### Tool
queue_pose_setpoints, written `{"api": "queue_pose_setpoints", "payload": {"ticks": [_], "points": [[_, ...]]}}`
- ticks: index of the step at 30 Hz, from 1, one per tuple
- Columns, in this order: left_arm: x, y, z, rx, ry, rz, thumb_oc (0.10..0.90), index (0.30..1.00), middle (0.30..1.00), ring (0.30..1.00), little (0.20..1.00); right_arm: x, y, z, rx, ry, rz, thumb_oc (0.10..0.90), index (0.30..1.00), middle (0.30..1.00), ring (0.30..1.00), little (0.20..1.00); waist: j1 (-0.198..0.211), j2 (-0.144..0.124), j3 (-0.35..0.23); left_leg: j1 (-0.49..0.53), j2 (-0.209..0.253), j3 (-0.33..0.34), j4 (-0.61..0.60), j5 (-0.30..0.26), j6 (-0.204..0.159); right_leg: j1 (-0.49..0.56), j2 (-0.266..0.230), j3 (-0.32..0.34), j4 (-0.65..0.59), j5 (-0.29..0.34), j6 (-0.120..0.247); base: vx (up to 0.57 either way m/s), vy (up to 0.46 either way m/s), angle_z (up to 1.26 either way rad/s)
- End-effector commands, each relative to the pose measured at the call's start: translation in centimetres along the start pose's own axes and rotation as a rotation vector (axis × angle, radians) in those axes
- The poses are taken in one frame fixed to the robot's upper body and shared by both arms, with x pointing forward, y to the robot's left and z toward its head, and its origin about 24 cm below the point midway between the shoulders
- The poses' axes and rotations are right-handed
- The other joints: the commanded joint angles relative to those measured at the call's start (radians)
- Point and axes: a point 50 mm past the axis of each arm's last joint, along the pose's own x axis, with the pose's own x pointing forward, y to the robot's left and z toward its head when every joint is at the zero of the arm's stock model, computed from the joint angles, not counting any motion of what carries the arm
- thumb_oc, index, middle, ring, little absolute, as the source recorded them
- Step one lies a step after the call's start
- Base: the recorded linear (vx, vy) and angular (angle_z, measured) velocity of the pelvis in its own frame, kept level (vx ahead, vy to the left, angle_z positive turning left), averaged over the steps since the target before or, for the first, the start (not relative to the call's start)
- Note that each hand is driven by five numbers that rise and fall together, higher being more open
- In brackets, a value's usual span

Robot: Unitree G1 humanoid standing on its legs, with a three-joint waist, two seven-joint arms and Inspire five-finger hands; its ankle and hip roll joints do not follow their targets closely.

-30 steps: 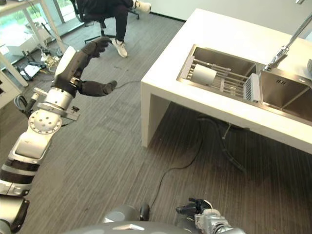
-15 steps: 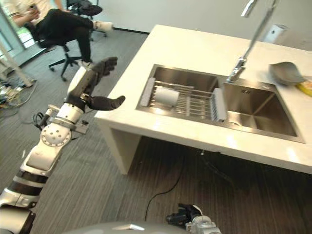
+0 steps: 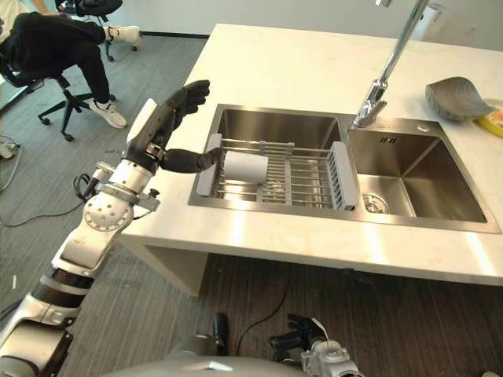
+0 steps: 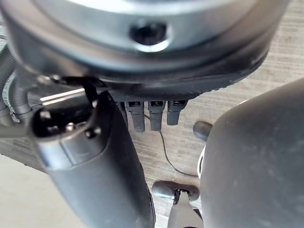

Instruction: Place the dishes in the dishwasher.

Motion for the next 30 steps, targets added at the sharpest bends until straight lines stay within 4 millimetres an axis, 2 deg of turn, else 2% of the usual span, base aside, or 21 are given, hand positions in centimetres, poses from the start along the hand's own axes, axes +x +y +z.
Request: {"api": "queue_pose_setpoints", "payload": {"ticks": [1,4,6,8,10,12,14,16,18,19,20,21,25,30], "points": [[1.8,3.3,4.9,0.074,-0.257,0.095,0.800,0.900,0.900,0.900,0.900,-2.0,0.5,-7.0,-0.028,0.205,0.043,0.800,0.900,0.900,0.900,0.900,-0.001,0.018,-0.048,0.061,-0.004,0.020,0.021,-0.120,-0.054,-0.083,0.019,-0.025,0.034,0.019,0.062,0.05,0.095,0.08],[1.6,3.6,4.8,0.107,-0.239,0.071,0.800,0.900,0.900,0.900,0.900,-2.0,0.8,-7.1,-0.009,0.194,0.052,0.800,0.900,0.900,0.900,0.900,0.002,0.016,-0.047,0.082,-0.002,0.037,0.007,-0.119,-0.046,-0.094,0.014,-0.026,0.091,0.004,0.064,0.02,0.062,-0.18],[1.4,4.2,4.7,0.148,-0.218,0.054,0.800,0.900,0.900,0.900,0.900,-1.7,1.1,-5.8,-0.019,0.139,0.084,0.800,0.900,0.900,0.900,0.900,-0.002,0.035,-0.017,0.094,0.020,0.050,0.019,-0.129,-0.031,-0.180,-0.007,-0.023,0.283,0.013,0.113,-0.05,0.107,-0.29],[1.4,4.3,4.3,0.154,-0.202,0.046,0.800,0.900,0.900,0.900,0.900,-1.6,0.8,-5.2,-0.014,0.117,0.084,0.800,0.900,0.900,0.900,0.900,-0.014,0.046,0.002,0.099,0.019,0.042,0.021,-0.134,-0.017,-0.233,-0.023,0.033,0.399,0.019,0.152,-0.05,0.065,-0.53],[1.4,4.2,4.0,0.142,-0.190,0.043,0.800,0.900,0.900,0.900,0.900,-1.6,0.6,-5.0,-0.004,0.107,0.078,0.800,0.900,0.900,0.900,0.900,-0.017,0.049,0.005,0.093,0.020,0.037,0.022,-0.128,-0.015,-0.241,-0.026,0.059,0.403,0.019,0.151,-0.01,-0.004,-0.41],[1.1,4.2,3.4,0.127,-0.161,0.038,0.800,0.900,0.900,0.900,0.900,-1.9,0.3,-5.5,0.000,0.117,0.070,0.800,0.900,0.900,0.900,0.900,-0.013,0.056,0.002,0.095,0.026,0.036,0.014,-0.125,-0.017,-0.226,-0.064,0.055,0.402,0.009,0.133,0.02,-0.069,-0.02],[1.0,3.7,3.2,0.114,-0.146,0.010,0.800,0.900,0.900,0.900,0.900,-2.1,-0.2,-6.2,0.026,0.134,0.048,0.800,0.900,0.900,0.900,0.900,-0.008,0.060,-0.006,0.089,0.036,0.020,0.012,-0.124,-0.022,-0.207,-0.109,0.071,0.374,0.000,0.115,0.08,-0.151,0.04],[1.2,3.3,2.7,0.107,-0.127,-0.026,0.800,0.900,0.900,0.900,0.900,-2.5,-0.9,-7.1,0.058,0.168,0.018,0.800,0.900,0.900,0.900,0.900,-0.015,0.052,-0.021,0.078,0.034,-0.002,0.027,-0.129,-0.036,-0.179,-0.153,0.157,0.312,0.042,0.123,0.12,-0.188,0.25],[1.3,3.3,2.7,0.110,-0.125,-0.030,0.800,0.900,0.900,0.900,0.900,-2.6,-0.9,-7.3,0.057,0.177,0.022,0.800,0.900,0.900,0.900,0.900,-0.015,0.043,-0.028,0.076,0.032,-0.006,0.033,-0.133,-0.039,-0.155,-0.156,0.175,0.274,0.041,0.127,0.10,-0.159,0.45],[1.0,3.6,2.1,0.124,-0.100,-0.021,0.800,0.900,0.900,0.900,0.900,-2.6,-0.9,-7.6,0.023,0.194,0.029,0.800,0.900,0.900,0.900,0.900,0.004,0.025,-0.041,0.074,0.040,0.007,0.039,-0.131,-0.056,-0.115,-0.165,0.138,0.199,0.047,0.140,0.12,-0.211,0.43],[1.0,3.6,2.1,0.125,-0.100,-0.022,0.800,0.900,0.900,0.900,0.900,-2.6,-0.9,-7.6,0.022,0.194,0.030,0.800,0.900,0.900,0.900,0.900,0.003,0.025,-0.041,0.074,0.040,0.006,0.039,-0.131,-0.057,-0.111,-0.165,0.136,0.193,0.051,0.141,0.13,-0.324,0.31],[0.7,3.8,1.7,0.134,-0.073,-0.024,0.800,0.900,0.900,0.900,0.900,-2.6,-0.7,-7.7,-0.007,0.203,0.038,0.800,0.900,0.900,0.900,0.900,0.023,0.014,-0.052,0.073,0.069,0.016,0.033,-0.117,-0.078,-0.096,-0.164,0.082,0.135,0.059,0.149,0.08,-0.262,-0.08],[1.0,4.2,1.1,0.177,-0.044,-0.036,0.800,0.900,0.900,0.900,0.900,-2.8,-0.9,-7.6,-0.062,0.191,0.056,0.800,0.900,0.900,0.900,0.900,0.014,0.008,-0.063,0.079,0.127,0.013,-0.012,-0.072,-0.126,-0.068,-0.118,0.064,0.028,0.057,0.147,0.09,-0.234,-0.15],[1.7,4.8,0.9,0.243,-0.017,-0.058,0.800,0.900,0.900,0.900,0.900,-3.3,-1.9,-8.3,-0.031,0.205,0.025,0.800,0.900,0.900,0.900,0.900,0.002,0.019,-0.066,0.070,0.178,0.013,-0.042,-0.030,-0.161,-0.073,-0.086,0.041,0.002,0.038,0.143,0.01,-0.151,-0.09]]}}
